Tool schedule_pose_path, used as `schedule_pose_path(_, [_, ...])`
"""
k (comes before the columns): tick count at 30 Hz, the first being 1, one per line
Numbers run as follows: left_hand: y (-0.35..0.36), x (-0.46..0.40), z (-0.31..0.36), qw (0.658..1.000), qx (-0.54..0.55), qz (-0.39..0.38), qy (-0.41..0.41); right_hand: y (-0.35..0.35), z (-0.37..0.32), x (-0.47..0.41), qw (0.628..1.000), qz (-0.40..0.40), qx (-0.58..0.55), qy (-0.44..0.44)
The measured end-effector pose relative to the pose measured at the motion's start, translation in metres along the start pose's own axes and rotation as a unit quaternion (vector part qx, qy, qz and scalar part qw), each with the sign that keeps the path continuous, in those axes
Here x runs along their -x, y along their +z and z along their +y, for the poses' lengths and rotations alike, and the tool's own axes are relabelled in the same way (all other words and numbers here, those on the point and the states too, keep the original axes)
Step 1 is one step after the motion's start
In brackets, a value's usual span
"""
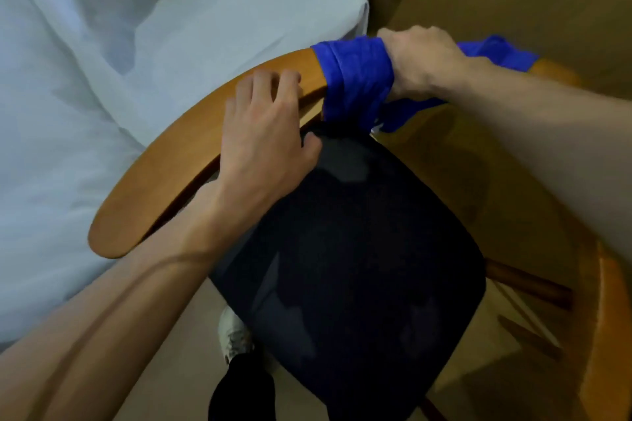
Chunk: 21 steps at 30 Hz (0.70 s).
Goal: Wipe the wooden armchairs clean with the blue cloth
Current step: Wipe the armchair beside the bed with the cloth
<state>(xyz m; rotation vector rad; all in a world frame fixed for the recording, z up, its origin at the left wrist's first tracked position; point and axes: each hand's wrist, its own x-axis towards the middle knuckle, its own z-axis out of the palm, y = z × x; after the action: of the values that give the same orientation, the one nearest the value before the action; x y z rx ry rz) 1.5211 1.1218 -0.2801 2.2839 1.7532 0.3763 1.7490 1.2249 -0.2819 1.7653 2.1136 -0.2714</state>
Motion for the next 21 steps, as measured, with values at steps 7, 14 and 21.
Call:
schedule_pose_path(7, [-0.029,0.066,-0.104,0.995,0.052,-0.009,-0.079,-0.004,-0.068,-0.019,0.994,0.022,-0.027,-0.102])
schedule_pose_path(14, [-0.044,0.130,-0.142,0.987,0.079,-0.043,-0.132,-0.007,-0.133,-0.011,0.971,0.065,0.091,-0.213])
schedule_pose_path(21, [-0.048,0.176,-0.153,0.978,0.084,-0.030,-0.189,-0.002,-0.232,0.021,0.928,0.081,0.143,-0.333])
